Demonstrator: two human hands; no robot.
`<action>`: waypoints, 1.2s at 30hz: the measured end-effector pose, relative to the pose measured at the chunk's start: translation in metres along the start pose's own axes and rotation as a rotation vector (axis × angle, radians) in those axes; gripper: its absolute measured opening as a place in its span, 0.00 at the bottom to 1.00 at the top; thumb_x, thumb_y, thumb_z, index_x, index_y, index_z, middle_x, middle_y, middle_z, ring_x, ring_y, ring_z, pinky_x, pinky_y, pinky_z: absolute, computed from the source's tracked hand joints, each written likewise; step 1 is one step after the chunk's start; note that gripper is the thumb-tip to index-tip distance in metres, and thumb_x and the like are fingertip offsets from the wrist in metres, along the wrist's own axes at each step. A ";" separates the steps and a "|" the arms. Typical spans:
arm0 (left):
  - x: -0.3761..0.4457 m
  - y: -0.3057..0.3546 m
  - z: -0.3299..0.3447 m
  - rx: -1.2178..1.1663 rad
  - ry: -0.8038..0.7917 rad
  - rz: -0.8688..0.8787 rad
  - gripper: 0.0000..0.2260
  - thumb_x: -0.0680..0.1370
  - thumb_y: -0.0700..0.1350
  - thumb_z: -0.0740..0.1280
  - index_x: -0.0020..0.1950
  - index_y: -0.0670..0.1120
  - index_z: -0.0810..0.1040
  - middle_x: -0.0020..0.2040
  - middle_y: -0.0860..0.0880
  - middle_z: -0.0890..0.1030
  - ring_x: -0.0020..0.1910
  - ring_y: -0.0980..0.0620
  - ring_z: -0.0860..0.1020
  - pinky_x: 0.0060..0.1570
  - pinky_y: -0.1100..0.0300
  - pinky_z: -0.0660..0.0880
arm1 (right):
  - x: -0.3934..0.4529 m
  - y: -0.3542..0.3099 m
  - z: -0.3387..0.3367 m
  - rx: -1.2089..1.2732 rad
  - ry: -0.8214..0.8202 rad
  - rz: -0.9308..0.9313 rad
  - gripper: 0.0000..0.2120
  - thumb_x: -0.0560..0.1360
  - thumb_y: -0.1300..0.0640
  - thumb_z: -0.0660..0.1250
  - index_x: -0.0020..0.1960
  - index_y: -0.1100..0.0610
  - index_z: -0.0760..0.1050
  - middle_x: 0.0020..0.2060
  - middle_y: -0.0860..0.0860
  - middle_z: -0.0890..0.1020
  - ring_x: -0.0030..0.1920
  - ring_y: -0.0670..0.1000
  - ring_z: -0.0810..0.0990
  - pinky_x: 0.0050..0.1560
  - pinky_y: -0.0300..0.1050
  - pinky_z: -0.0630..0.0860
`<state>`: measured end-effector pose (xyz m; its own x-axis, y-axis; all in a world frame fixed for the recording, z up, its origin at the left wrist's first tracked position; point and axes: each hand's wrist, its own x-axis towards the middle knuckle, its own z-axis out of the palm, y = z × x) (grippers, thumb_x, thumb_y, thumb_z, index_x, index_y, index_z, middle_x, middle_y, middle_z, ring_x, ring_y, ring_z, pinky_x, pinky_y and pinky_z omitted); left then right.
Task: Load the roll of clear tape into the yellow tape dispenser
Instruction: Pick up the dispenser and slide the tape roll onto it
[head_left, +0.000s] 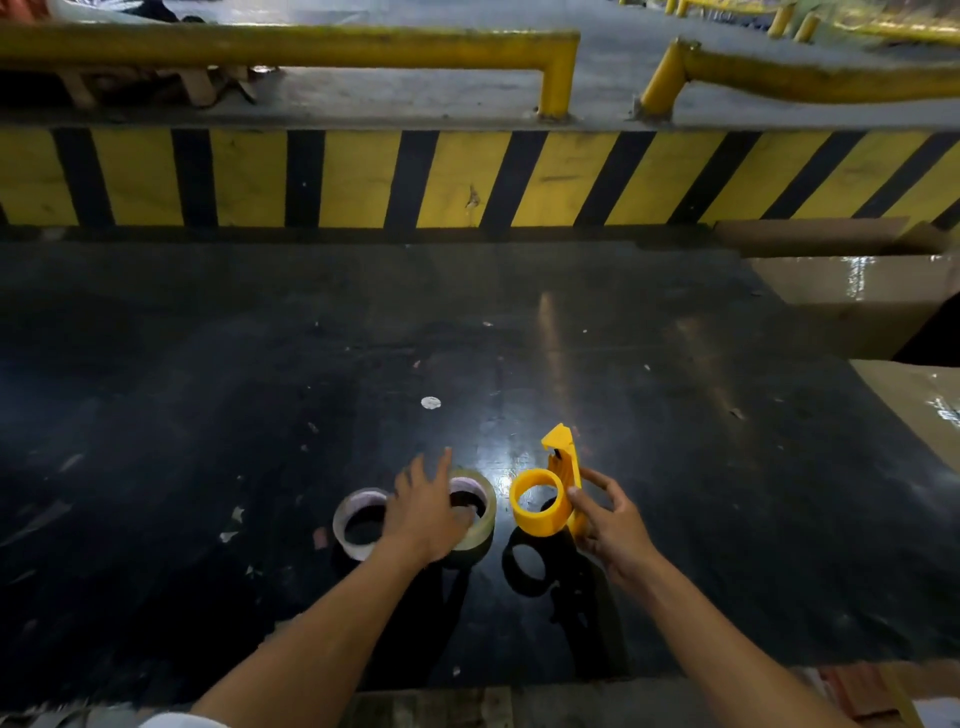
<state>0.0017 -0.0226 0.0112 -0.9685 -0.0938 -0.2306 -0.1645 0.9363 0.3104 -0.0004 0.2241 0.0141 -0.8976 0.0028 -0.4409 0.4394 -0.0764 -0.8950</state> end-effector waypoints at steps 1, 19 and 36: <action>0.001 0.009 0.002 0.004 -0.045 0.019 0.42 0.75 0.62 0.66 0.82 0.56 0.46 0.81 0.38 0.50 0.78 0.33 0.53 0.72 0.37 0.62 | 0.000 0.000 -0.001 -0.001 0.003 -0.005 0.21 0.76 0.54 0.71 0.67 0.46 0.72 0.56 0.62 0.83 0.54 0.63 0.84 0.49 0.56 0.82; -0.002 0.040 -0.004 -0.345 -0.117 0.037 0.36 0.76 0.58 0.69 0.80 0.57 0.56 0.72 0.46 0.66 0.71 0.37 0.67 0.70 0.48 0.68 | -0.015 0.010 -0.018 -0.081 0.038 0.009 0.17 0.76 0.54 0.71 0.63 0.45 0.74 0.55 0.60 0.83 0.49 0.58 0.85 0.44 0.51 0.83; -0.021 0.081 -0.020 -0.403 -0.214 0.128 0.42 0.70 0.60 0.76 0.78 0.64 0.56 0.71 0.42 0.62 0.68 0.40 0.72 0.66 0.50 0.75 | -0.028 -0.002 -0.004 -0.064 -0.014 -0.058 0.17 0.78 0.56 0.68 0.66 0.48 0.71 0.50 0.59 0.85 0.45 0.57 0.87 0.38 0.45 0.82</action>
<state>0.0048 0.0487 0.0595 -0.9325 0.1252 -0.3388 -0.1467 0.7258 0.6721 0.0240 0.2283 0.0282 -0.9217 -0.0085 -0.3878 0.3879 -0.0122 -0.9216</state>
